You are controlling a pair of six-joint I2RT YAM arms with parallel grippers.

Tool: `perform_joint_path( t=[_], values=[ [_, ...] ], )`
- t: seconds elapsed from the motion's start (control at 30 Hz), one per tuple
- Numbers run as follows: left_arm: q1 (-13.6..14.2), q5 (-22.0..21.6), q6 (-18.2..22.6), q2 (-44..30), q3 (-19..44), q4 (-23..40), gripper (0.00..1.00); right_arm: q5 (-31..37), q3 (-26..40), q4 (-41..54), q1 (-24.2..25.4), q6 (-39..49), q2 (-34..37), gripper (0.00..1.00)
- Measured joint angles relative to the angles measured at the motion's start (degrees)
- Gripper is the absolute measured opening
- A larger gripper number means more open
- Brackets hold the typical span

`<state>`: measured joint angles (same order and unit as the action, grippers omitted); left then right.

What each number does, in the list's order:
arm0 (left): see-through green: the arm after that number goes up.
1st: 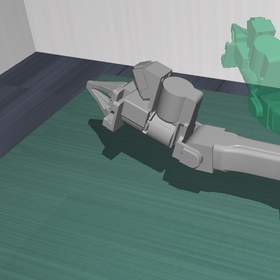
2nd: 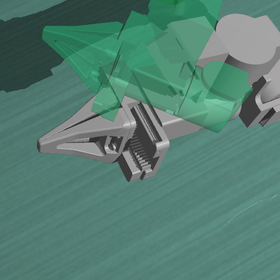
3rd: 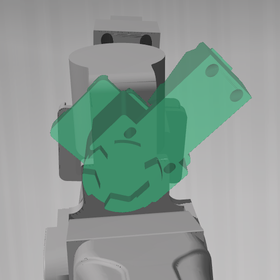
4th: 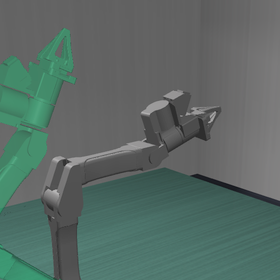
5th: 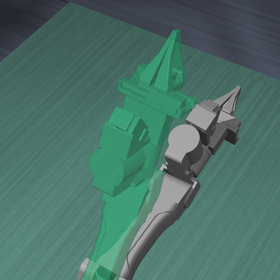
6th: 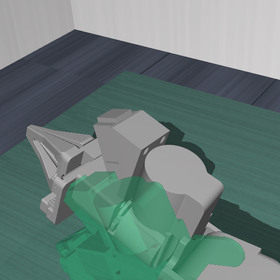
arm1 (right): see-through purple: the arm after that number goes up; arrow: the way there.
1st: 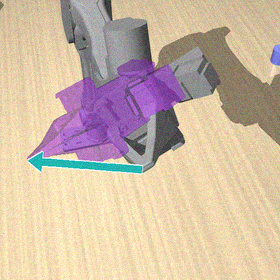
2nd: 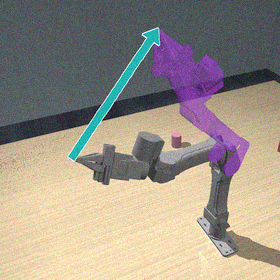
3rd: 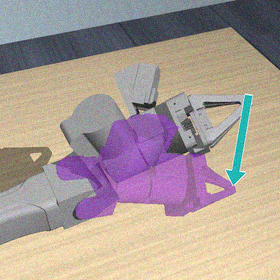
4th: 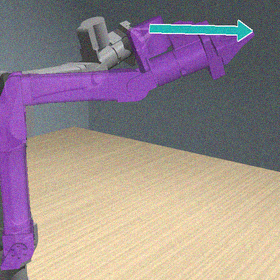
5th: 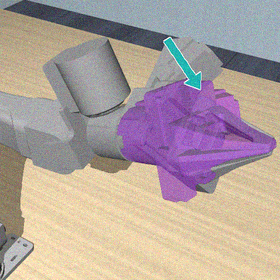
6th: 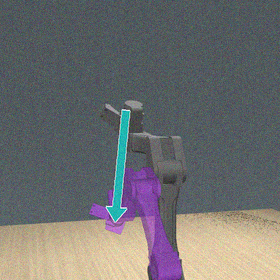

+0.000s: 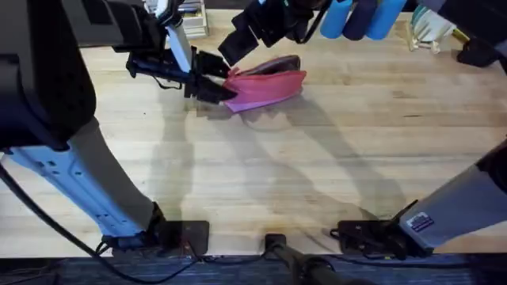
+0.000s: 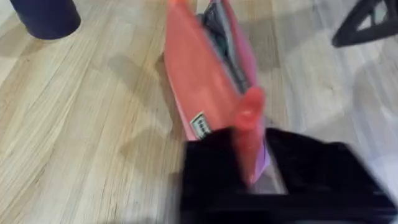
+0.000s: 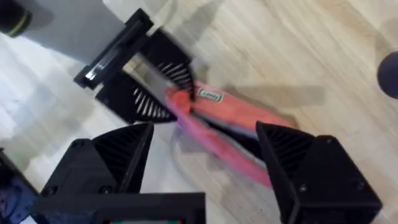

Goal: Unzip the bag, pick up the pens from the table one at a time and place them inside, then zip the bag closed.

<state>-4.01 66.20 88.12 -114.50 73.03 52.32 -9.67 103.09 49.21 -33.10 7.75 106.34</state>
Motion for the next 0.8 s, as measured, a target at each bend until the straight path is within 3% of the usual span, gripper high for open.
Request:
perform_joint_path(
  t=[0.1,0.13,0.43,0.53,0.8],
  values=[
    [0.0,0.03,-0.01,0.0,0.0,-0.01,0.909,-1.01,0.0,0.51,0.0,0.0,0.0,0.997],
    [0.0,0.01,-0.04,-0.02,0.0,0.26,0.972,-1.16,0.0,0.59,0.0,0.0,0.0,0.996],
    [-1.24,-1.18,0.02,-0.02,0.0,3.56,0.993,-1.97,0.0,0.59,0.0,0.0,0.0,0.996],
    [-3.46,-1.54,0.0,0.0,0.0,4.73,0.993,-1.97,0.0,0.5,0.0,0.02,0.0,0.997],
    [-12.47,-1.74,0.02,-0.01,0.0,10.05,0.994,-3.59,0.0,-0.28,-0.54,-0.01,0.72,0.997]
  ],
)
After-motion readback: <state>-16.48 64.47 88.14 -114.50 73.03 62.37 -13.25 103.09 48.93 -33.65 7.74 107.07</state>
